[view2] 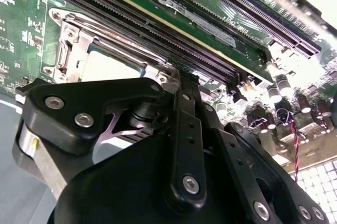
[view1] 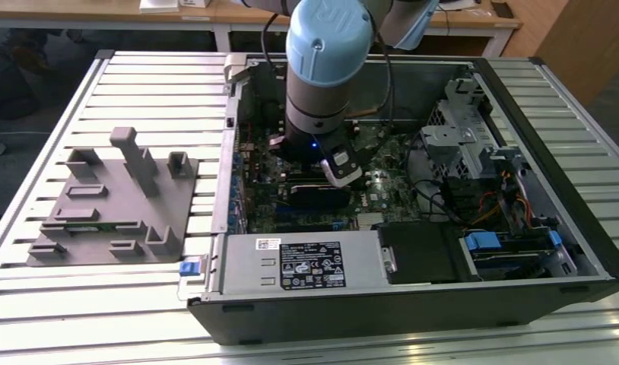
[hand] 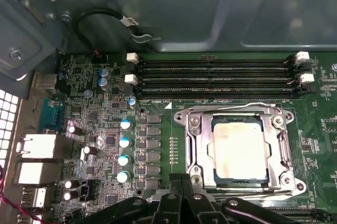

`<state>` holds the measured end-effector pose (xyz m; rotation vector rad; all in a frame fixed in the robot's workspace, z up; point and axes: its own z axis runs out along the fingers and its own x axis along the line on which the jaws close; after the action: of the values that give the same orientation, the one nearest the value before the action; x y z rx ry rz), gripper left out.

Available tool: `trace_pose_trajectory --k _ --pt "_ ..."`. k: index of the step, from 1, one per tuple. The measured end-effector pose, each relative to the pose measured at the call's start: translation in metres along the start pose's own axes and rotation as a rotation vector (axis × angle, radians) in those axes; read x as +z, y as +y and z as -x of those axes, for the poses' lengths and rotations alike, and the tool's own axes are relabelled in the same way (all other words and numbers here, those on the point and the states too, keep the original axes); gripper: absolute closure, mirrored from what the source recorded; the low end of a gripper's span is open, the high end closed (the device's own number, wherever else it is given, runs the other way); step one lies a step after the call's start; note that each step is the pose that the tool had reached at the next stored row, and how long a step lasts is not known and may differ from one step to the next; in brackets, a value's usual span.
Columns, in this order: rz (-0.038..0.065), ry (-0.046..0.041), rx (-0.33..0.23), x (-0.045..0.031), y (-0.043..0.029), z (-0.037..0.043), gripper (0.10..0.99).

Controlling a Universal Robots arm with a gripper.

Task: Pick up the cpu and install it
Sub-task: 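Install the second cpu locking lever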

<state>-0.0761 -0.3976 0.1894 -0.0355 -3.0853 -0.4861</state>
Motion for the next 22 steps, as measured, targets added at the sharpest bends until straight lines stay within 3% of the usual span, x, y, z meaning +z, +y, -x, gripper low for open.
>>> trace_pose_trajectory --k 4,22 --pt "-0.006 0.0001 0.000 -0.0003 0.0000 -0.0005 0.980" --pt "-0.005 -0.0001 0.000 -0.0118 0.0038 -0.0008 0.980"
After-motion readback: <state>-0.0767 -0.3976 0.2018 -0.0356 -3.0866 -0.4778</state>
